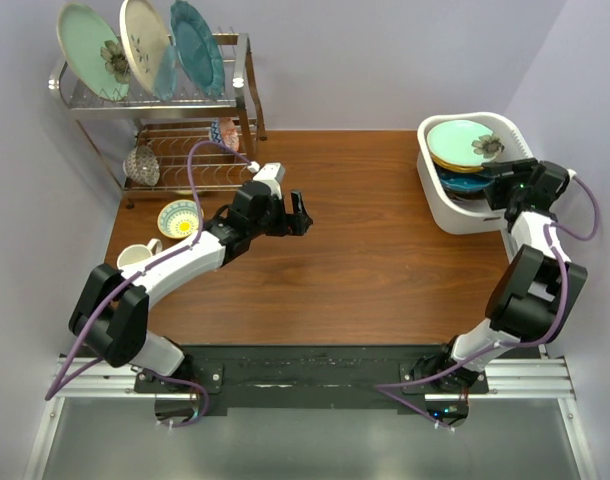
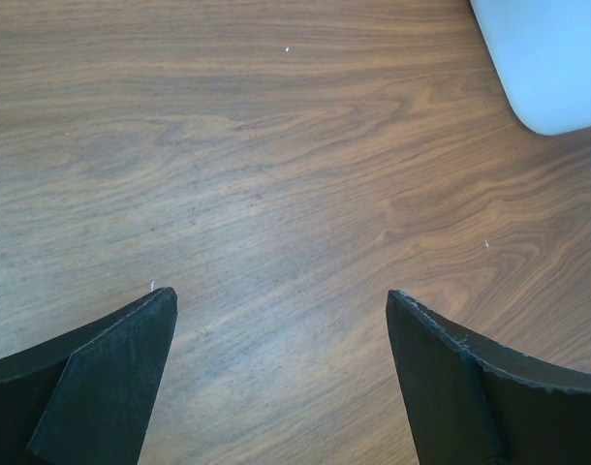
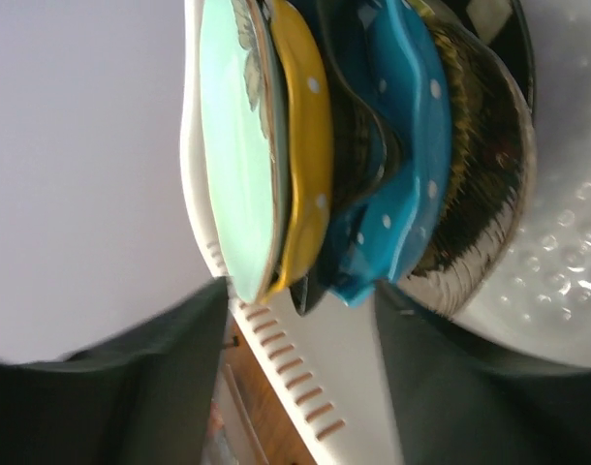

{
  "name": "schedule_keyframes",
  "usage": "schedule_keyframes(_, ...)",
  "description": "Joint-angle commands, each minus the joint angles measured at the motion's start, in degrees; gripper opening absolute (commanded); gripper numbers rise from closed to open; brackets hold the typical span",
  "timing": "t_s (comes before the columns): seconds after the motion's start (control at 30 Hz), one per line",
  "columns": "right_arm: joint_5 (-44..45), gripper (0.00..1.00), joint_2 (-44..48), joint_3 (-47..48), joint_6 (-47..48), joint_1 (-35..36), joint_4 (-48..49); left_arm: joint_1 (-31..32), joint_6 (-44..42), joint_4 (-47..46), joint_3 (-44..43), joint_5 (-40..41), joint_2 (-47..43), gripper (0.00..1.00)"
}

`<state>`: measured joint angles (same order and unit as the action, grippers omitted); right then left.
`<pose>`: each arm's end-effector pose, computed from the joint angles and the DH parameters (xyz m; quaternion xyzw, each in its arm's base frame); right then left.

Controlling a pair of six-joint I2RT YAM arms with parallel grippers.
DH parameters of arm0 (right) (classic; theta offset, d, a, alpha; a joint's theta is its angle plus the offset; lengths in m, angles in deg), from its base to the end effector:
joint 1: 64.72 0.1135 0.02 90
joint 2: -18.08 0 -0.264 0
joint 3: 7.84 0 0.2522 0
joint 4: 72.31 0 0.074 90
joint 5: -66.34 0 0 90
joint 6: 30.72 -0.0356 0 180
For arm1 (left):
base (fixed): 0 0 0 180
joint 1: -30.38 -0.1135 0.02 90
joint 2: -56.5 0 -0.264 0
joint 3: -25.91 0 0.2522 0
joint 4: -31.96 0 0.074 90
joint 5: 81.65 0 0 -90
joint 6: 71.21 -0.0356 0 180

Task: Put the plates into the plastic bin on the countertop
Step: Place the plate in the plastic bin, then reset both arms

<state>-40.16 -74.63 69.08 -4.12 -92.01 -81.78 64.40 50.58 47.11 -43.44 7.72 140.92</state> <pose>0.3361 -0.1620 0.2624 0.5406 0.6421 0.2794 0.4662 0.2754 -0.1864 0.2555 0.0196 0.8668 -0.2747 0.4158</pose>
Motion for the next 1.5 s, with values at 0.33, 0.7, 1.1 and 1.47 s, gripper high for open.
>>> schedule_keyframes(0.33, -5.84, 0.95, 18.07, -10.15, 7.84, 0.83, 3.18, -0.18, -1.2, -4.29, -0.3, -2.28, -0.84, 0.98)
schedule_keyframes(0.7, 0.84, 0.99, 23.71, -2.6, 23.13, 16.01, -9.55, 2.01, -3.13, 0.52, -2.32, 2.27, -1.28, 1.0)
schedule_keyframes(1.1, 13.14, 0.99, 25.38, -7.43, 34.65, 34.3, -16.6, 10.89, -6.57, 7.58, -7.16, 23.19, -2.77, 1.0)
schedule_keyframes(1.47, 22.2, 0.99, 25.91, -18.06, 36.68, 44.34, -16.25, 12.39, -7.97, 8.11, -5.41, 31.12, -5.31, 1.0)
